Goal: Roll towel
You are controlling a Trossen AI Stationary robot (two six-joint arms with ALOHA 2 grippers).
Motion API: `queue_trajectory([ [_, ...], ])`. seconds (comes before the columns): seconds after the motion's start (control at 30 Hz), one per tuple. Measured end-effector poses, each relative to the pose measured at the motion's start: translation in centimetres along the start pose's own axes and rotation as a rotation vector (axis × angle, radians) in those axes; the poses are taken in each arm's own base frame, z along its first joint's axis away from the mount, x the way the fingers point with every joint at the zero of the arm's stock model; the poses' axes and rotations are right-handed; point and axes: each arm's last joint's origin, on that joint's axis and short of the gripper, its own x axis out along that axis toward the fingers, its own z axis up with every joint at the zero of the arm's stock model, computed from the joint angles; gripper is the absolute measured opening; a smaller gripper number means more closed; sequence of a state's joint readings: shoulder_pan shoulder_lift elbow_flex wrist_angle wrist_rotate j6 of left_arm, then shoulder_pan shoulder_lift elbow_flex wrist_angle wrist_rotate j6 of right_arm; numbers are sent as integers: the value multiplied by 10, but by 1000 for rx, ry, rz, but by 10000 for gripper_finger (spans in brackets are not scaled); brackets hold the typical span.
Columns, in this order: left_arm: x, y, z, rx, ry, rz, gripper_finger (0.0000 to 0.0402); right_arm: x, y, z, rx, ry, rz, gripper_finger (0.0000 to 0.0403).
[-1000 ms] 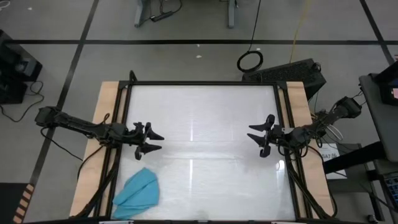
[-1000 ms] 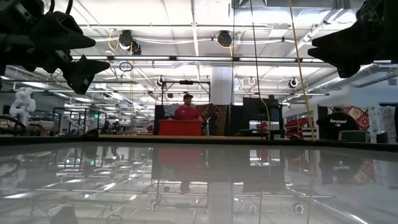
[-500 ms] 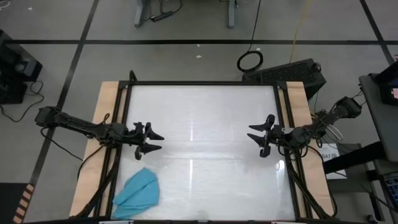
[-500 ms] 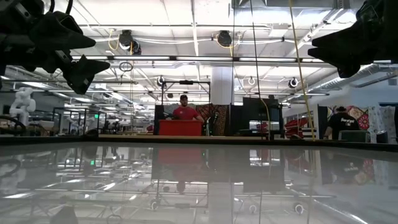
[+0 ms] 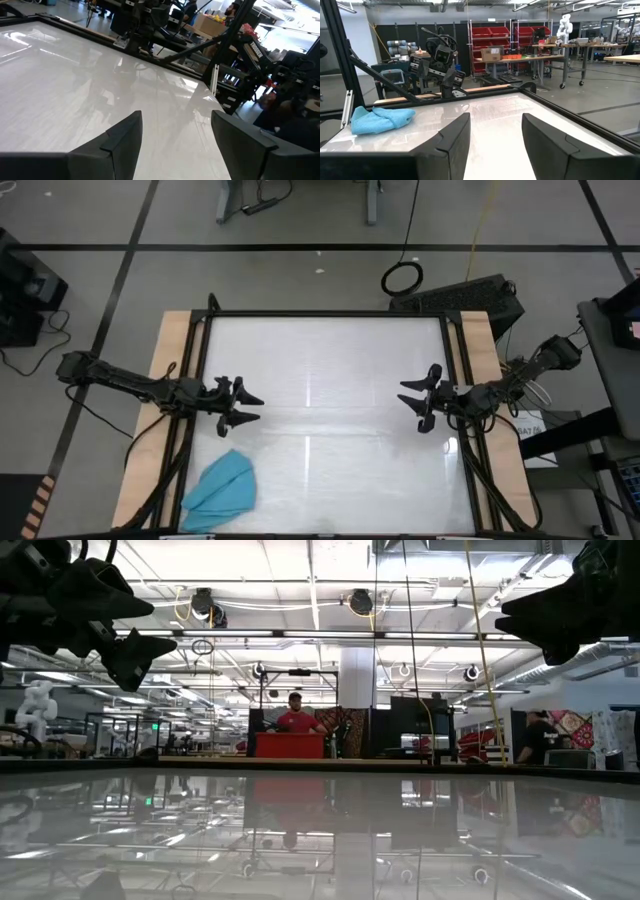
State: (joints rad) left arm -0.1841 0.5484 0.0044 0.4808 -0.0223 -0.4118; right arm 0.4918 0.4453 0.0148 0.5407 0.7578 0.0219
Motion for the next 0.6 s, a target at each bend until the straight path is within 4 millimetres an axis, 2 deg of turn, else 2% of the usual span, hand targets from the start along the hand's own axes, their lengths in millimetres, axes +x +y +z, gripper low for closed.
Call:
queue_trajectory([
  [0.6,0,0,0,0,-1,1,242,0,0,3,22,-23,0,169],
])
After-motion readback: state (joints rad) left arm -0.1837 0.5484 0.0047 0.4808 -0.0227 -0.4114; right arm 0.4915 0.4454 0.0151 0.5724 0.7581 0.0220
